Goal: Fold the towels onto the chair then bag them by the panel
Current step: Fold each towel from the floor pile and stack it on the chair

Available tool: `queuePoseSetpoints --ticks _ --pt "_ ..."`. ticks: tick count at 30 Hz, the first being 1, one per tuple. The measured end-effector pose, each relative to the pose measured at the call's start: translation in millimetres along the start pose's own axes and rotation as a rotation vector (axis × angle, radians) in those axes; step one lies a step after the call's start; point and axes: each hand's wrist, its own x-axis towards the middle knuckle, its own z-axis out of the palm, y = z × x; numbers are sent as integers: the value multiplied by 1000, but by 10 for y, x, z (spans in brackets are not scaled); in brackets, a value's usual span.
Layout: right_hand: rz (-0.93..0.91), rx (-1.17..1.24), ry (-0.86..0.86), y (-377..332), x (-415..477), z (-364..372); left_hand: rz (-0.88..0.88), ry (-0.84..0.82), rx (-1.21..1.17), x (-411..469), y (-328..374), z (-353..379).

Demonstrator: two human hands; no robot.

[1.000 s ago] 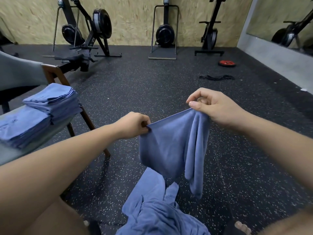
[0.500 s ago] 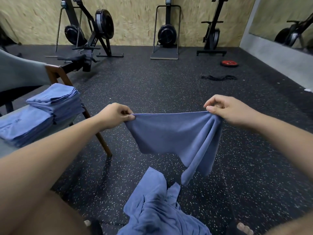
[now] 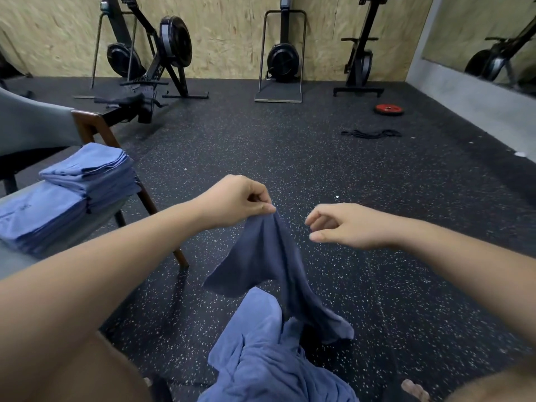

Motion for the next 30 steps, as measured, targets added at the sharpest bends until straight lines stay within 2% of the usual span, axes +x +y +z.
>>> queuePoseSetpoints --ticks 4,9,13,18,25,30 --pt "-79 87 59 -165 54 190 89 -50 -35 7 251 105" --pt "-212 202 154 -235 125 309 140 -16 -152 -11 441 174" --pt "-263 305 220 -266 96 258 90 47 -431 -14 429 219" --pt "-295 314 332 -259 79 145 13 -76 -693 -69 329 290" --pt "-331 409 432 -246 18 -68 -37 -185 -604 -106 235 408" --pt "-327 457 517 -175 5 -233 -47 -186 -458 -49 9 435"
